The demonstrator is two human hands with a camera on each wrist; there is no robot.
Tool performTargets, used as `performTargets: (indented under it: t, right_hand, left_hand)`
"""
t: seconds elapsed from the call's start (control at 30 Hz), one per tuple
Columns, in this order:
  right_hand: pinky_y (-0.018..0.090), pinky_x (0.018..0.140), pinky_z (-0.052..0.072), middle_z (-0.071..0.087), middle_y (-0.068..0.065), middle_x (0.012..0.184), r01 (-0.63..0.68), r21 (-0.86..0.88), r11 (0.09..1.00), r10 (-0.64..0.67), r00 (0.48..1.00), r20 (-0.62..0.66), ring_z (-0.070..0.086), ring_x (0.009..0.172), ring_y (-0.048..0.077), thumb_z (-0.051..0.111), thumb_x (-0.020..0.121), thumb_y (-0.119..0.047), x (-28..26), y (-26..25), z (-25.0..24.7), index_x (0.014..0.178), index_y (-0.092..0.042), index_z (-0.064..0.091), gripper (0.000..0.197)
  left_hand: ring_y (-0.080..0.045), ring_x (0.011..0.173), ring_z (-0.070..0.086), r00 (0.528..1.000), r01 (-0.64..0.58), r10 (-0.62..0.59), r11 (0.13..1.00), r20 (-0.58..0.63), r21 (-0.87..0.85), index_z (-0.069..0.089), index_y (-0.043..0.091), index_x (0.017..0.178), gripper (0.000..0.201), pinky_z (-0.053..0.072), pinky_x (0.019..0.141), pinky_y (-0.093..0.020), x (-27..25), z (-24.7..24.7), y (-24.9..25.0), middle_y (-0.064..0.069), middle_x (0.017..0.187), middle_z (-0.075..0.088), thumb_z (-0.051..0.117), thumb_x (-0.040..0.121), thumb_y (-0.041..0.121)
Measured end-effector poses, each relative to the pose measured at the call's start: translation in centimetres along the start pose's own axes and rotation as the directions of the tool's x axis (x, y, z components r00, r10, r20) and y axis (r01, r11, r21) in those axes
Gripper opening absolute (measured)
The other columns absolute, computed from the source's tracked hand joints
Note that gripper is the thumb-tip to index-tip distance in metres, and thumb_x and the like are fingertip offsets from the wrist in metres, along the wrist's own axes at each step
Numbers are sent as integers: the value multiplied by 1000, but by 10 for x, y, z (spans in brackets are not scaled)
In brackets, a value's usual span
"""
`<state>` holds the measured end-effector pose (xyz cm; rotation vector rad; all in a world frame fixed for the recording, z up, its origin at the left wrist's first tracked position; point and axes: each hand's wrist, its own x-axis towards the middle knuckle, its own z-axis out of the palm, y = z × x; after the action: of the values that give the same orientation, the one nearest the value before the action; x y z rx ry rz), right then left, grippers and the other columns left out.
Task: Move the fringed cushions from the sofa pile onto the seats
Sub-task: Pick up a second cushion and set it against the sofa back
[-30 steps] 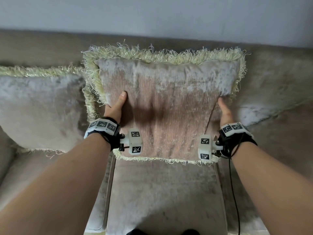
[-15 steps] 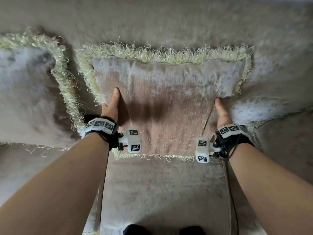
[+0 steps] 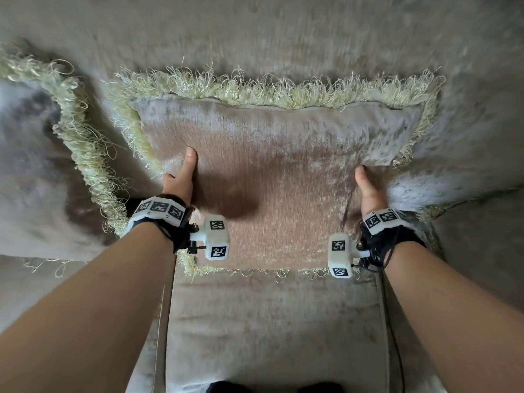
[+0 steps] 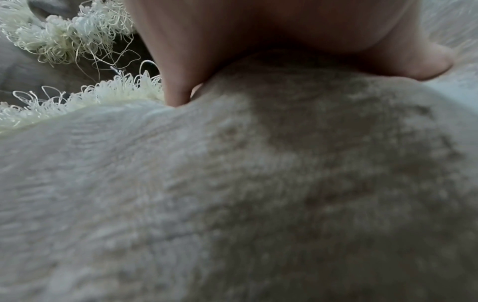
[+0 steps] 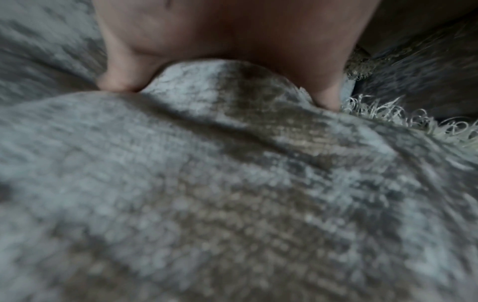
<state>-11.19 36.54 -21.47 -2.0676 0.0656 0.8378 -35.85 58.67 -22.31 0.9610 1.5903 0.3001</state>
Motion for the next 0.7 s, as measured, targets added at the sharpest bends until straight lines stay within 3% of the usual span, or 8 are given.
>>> performTargets:
  t: [0.1,0.2,0.3,0.4,0.47,0.53,0.6,0.7]
  right_hand:
    - [30,99,33,47,-10,115,42,48,998,-41,999,-15,49,107,13,52,78,-75,2,3,-4,143,-22,45,84]
    - [32,100,29,51,-6,127,57,55,997,-55,998,-33,47,121,16,51,76,-77,3,9,-6,145,-22,42,88]
    - [31,107,31,52,-5,135,81,68,994,-79,996,-41,47,114,12,53,78,-75,-2,11,-8,143,-23,44,84]
    - [38,106,39,55,-6,127,92,61,994,-89,995,-44,54,113,18,53,65,-86,-6,13,-9,139,-25,48,97]
    - [32,105,33,53,-4,134,115,78,990,-111,992,-53,51,121,19,52,80,-75,-10,12,-11,143,-21,45,84]
    - [25,103,29,51,-9,132,129,109,986,-121,990,-72,47,122,11,52,90,-61,-11,13,-17,144,-19,44,69]
    - [21,97,27,46,-13,120,134,120,984,-125,989,-81,42,112,6,50,94,-56,-17,13,-21,144,-19,43,63]
    - [29,102,33,50,-10,119,113,120,986,-97,986,-135,50,116,15,51,87,-68,-24,18,-23,140,-24,45,69]
  left_hand:
    - [-38,139,47,1000,-12,11,999,15,49,25,13,160,152,39,116,-56,-21,3,8,-13,157,42,44,42,106]
    - [-38,142,44,1000,-19,18,999,6,49,22,10,161,122,34,121,-54,-27,4,8,-15,159,40,43,76,95]
    - [-37,150,35,1000,-14,14,999,0,40,15,8,164,114,26,125,-53,-26,5,4,-15,165,32,40,86,87]
    - [-38,150,35,1000,-24,23,999,22,28,11,11,165,127,28,124,-56,-37,-3,4,-15,166,29,42,76,95]
    - [-39,144,43,999,-37,38,999,30,-40,15,16,164,153,35,119,-59,-37,-7,2,-15,162,37,48,46,108]
    - [-38,137,52,999,-28,30,997,23,-74,24,20,162,170,41,115,-59,-22,-11,-7,-12,154,47,54,20,110]
    - [-35,127,59,1000,-26,27,996,15,-83,32,21,157,170,46,110,-58,-13,-13,-12,-10,144,56,57,13,108]
    - [-32,113,64,999,-27,29,992,18,-120,39,20,151,164,51,104,-55,-24,-11,-9,-7,127,61,57,13,107]
